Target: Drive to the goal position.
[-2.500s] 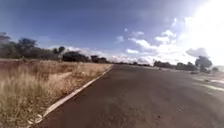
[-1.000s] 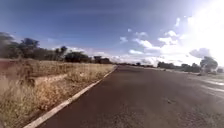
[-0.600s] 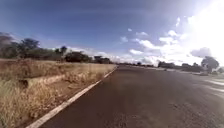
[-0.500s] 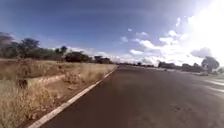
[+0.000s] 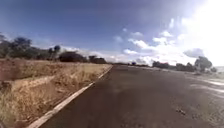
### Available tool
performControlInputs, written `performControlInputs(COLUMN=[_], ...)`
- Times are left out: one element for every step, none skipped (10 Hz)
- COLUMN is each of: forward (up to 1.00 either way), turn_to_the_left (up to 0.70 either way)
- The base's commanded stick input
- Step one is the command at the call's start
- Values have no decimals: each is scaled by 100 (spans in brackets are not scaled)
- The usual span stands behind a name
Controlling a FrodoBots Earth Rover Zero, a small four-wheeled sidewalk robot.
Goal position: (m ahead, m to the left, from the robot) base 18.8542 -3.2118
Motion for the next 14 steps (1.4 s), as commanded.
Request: performControlInputs(forward=[50,50,50,50,50,50,50,50,50,50,50,50,50,50], turn_to_the_left=[0,0,0,0,0,0,0,0,0,0,0,0,0,0])
